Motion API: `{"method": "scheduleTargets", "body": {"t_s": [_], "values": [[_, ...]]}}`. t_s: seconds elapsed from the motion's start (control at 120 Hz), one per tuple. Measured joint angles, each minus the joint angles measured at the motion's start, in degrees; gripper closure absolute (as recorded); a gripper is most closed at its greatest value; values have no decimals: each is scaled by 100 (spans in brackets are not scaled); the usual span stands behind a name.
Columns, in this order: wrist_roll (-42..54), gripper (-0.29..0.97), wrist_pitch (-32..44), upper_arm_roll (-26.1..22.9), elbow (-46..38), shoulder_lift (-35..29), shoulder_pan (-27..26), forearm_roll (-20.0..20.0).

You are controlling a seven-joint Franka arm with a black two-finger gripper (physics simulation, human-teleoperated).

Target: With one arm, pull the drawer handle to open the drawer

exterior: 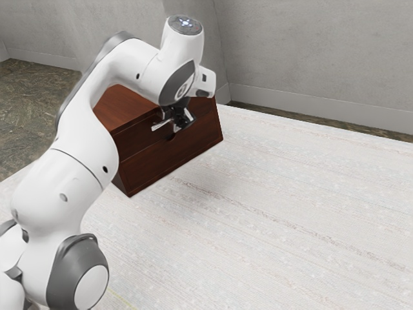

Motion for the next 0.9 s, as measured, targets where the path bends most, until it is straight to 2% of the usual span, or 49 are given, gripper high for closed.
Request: {"method": "scheduleTargets", "body": {"t_s": [0.125, 0.258, 0.475, 0.575, 0.617, 0.733, 0.808, 0.875, 0.9], "values": [[-36, 48, 54, -32, -36, 65, 21, -7], [-65, 60, 11, -41, -276, -121, -147, -36], [-99, 64, -171, -11, -1111, -714, -562, -671], [-131, 76, -209, 36, -1630, -1044, -893, -798], [-152, 79, -219, 163, -1809, -1156, -1095, -827], [-220, 77, -251, 692, -2033, -1305, -1679, -943], [-260, 76, -269, 897, -2088, -1325, -1860, -1024], [-301, 69, -288, 1087, -2150, -1337, -2050, -1075], [-316, 71, -301, 1222, -2186, -1343, -2121, -1134]]}}
